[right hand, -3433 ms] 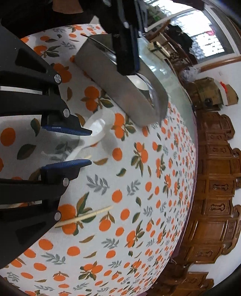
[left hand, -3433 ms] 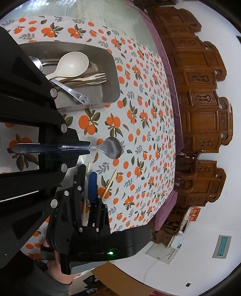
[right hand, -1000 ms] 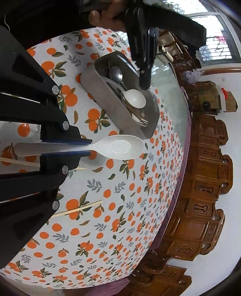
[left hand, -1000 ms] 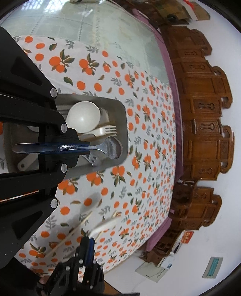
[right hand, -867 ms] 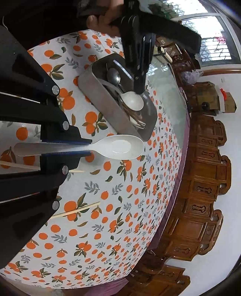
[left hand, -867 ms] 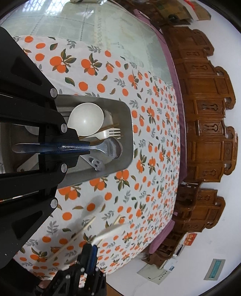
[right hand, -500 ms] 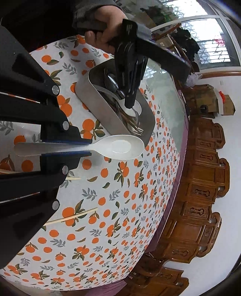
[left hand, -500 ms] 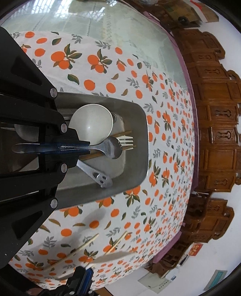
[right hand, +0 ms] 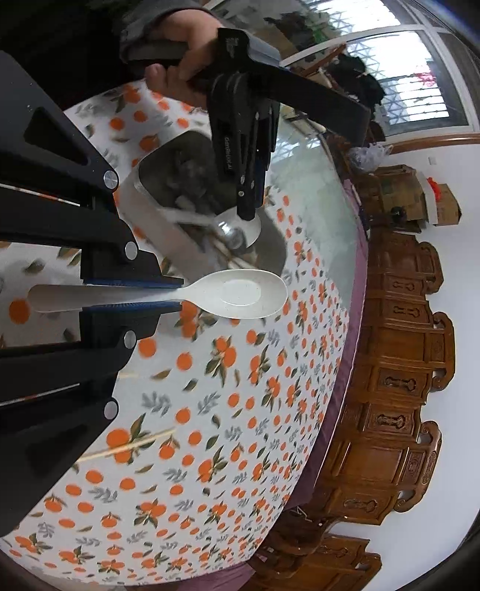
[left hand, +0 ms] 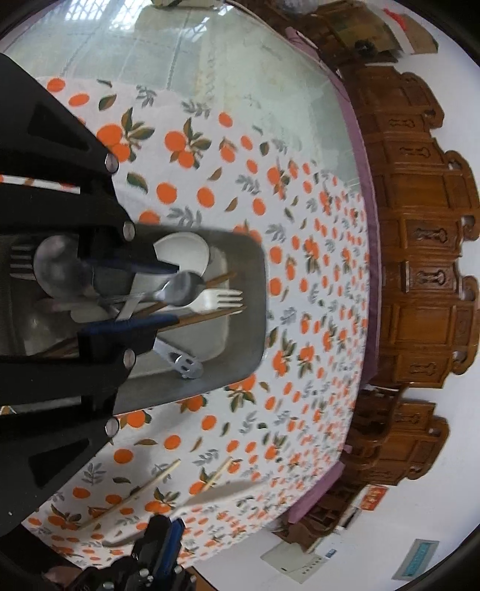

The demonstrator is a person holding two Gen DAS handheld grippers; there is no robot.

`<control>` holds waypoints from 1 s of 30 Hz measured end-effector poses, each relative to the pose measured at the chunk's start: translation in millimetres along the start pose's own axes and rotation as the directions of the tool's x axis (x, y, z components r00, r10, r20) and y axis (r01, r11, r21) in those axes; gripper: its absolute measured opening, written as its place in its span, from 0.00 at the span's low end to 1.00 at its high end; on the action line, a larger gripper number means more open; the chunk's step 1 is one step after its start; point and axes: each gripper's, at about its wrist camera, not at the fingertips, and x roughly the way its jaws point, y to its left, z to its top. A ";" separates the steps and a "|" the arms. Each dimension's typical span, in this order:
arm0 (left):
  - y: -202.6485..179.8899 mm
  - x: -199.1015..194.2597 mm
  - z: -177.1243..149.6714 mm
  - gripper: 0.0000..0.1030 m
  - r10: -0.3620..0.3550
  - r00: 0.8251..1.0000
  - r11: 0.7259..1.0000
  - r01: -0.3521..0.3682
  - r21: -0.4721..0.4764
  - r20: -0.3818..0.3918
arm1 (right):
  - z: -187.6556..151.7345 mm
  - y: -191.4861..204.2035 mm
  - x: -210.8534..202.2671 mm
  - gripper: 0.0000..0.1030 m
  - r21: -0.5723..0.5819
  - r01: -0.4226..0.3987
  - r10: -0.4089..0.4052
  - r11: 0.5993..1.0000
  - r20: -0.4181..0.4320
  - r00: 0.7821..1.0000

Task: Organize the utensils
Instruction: 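Lower the metal spoon into the tray with the left gripper while the right gripper carries the white spoon, then lower the white plastic spoon into the grey tray with the right gripper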

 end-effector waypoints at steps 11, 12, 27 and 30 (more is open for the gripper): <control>34.1 -33.6 8.8 0.60 0.057 0.994 0.998 -0.054 -0.035 0.090 | 32.5 24.0 33.6 0.08 0.071 -0.072 0.071 0.995 0.019 0.997; 36.6 -35.7 9.0 0.62 0.060 0.994 0.998 -0.057 -0.037 0.094 | 35.4 25.9 38.9 0.08 0.082 -0.079 0.078 0.993 0.019 0.997; 68.5 -48.4 10.1 0.85 0.115 0.985 0.990 -0.102 -0.101 0.127 | 53.4 42.1 98.5 0.08 0.202 -0.117 0.121 0.972 -0.010 0.993; 69.0 -49.1 9.9 0.85 0.117 0.985 0.989 -0.104 -0.102 0.129 | 51.5 43.7 107.5 0.08 0.216 -0.116 0.125 0.969 -0.028 0.992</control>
